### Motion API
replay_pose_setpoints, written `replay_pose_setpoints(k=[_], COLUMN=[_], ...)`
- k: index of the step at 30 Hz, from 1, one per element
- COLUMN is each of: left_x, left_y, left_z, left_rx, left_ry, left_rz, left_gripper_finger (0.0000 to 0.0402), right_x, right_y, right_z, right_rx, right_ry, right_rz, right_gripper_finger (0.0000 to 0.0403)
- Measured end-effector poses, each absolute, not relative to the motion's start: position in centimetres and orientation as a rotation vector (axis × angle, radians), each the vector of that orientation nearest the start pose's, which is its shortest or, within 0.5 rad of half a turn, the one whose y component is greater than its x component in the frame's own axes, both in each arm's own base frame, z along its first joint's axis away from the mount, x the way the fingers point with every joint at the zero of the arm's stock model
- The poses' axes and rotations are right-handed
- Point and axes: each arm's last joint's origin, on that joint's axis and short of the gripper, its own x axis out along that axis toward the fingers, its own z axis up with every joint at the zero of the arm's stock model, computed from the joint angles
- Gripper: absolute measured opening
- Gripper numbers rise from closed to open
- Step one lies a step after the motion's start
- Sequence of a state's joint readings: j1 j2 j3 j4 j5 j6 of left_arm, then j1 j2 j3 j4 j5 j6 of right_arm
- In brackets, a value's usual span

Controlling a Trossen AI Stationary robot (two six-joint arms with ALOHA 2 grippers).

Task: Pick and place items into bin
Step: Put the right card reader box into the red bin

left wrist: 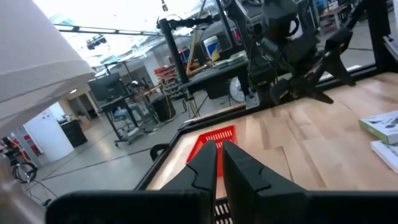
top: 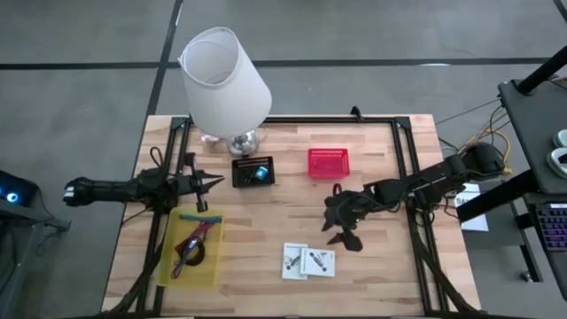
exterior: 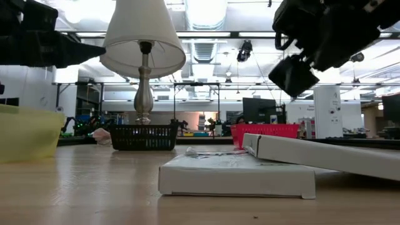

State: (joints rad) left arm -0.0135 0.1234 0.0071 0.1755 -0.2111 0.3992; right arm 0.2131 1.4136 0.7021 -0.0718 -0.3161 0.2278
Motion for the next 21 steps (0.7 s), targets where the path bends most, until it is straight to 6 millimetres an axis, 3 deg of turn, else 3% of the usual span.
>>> replay_pose_setpoints(k=[10, 21], left_x=[10.5, 10.5], left_y=[0.5, 0.5], left_z=[17.2, 17.2], left_rx=[0.392, 0.393], left_ry=[-0.013, -0.005], left_rz=[0.206, 0.206], left_gripper_finger=[0.0008, 0.0008], right_x=[27.2, 29.7], right_y=[7.3, 8.1], right_z=[14.6, 13.4], right_rx=[0.248, 0.251], right_ry=[0.988, 1.050], right_rz=[0.397, 0.396], right_gripper_finger=[0.0219, 0.0219])
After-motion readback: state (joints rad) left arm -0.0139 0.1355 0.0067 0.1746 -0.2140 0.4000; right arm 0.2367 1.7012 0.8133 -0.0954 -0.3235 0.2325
